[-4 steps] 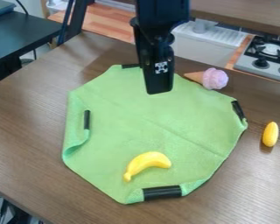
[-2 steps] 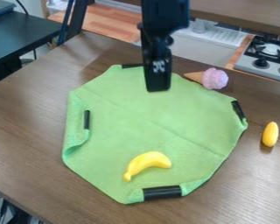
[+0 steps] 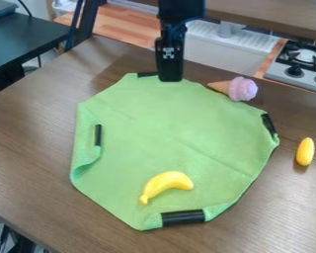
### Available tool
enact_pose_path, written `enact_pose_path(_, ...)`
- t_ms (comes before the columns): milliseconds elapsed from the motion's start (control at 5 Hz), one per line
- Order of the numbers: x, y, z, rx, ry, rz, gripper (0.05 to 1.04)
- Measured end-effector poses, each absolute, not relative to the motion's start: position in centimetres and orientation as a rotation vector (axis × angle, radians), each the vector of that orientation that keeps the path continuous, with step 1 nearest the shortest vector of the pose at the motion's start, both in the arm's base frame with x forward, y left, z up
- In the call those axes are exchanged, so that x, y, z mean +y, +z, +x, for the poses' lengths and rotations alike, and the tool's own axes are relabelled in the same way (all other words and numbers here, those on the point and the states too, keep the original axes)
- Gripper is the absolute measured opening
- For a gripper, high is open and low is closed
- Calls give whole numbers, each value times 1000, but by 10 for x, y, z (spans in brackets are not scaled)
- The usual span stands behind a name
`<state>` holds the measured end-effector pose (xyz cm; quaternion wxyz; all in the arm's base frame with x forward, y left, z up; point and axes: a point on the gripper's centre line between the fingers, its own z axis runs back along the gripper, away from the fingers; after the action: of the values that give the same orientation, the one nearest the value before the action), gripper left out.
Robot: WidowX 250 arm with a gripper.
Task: Fold the cloth from top left to bottom right
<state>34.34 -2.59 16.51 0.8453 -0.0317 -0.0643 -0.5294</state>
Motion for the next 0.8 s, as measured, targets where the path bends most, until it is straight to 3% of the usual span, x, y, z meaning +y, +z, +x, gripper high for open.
enact_pose_path(200, -11, 169, 355, -155, -1091, -1, 999)
enact_pose_path(800, 44, 160, 406, -229, -842, 43, 999)
